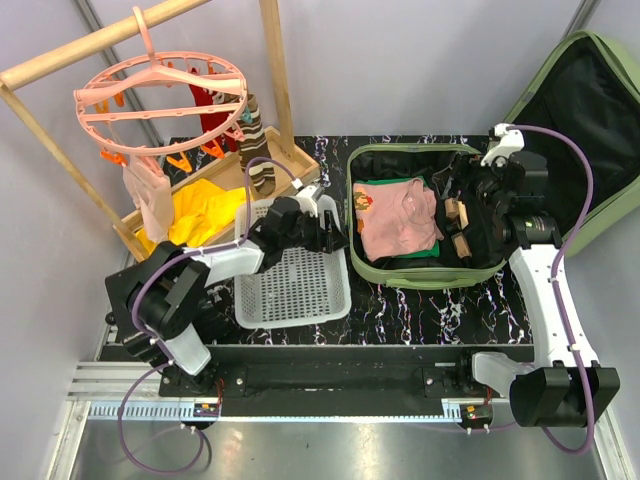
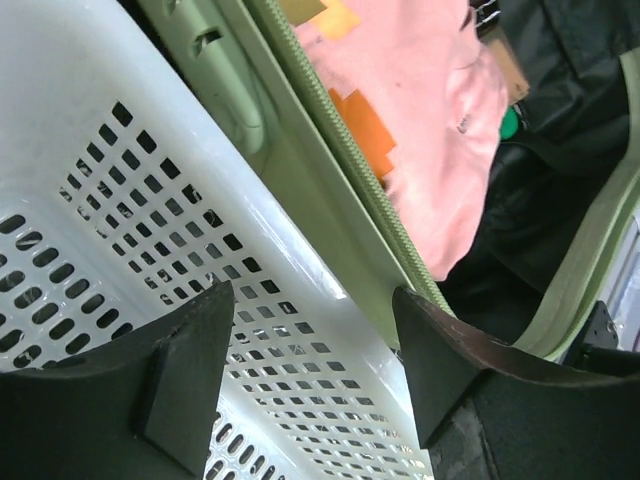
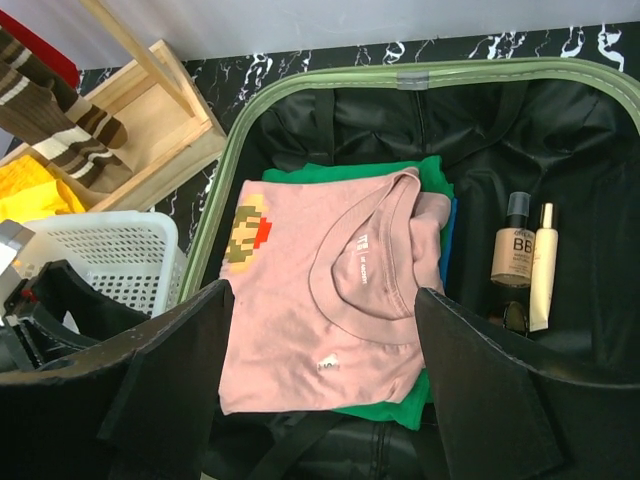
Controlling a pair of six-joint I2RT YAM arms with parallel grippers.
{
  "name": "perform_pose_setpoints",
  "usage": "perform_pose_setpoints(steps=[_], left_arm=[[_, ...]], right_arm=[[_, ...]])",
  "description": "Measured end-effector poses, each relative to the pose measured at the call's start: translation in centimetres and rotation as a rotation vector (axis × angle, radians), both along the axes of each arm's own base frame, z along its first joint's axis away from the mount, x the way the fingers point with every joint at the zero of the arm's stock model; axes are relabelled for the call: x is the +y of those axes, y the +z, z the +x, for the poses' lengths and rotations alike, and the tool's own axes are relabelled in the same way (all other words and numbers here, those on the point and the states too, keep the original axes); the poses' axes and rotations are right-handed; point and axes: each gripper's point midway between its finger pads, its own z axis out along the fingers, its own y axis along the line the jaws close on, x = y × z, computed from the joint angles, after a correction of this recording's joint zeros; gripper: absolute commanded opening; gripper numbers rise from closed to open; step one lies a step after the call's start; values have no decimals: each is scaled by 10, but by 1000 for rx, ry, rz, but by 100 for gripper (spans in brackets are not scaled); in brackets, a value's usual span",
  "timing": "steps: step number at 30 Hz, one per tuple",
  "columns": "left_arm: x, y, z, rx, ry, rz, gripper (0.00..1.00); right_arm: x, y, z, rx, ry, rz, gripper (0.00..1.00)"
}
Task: Open, take out, and arrange the luggage
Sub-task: Pick up the object with the right arm
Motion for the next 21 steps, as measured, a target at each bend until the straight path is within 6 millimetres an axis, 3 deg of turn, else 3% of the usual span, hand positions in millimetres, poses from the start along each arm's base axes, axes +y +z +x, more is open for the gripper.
perform_pose_setpoints(steps=[6,13,21], left_arm=[[-5,11,0,-61,-55,-77,69],[-15,31,-17,-119,-155,-223,72],[-20,29,-8,-88,-188,-338,73]], right_arm=[[0,-6,1,14,-1,-2,82],[0,-24,3,57,-2,-1,79],[24,-54,9,133,29,-42,77]])
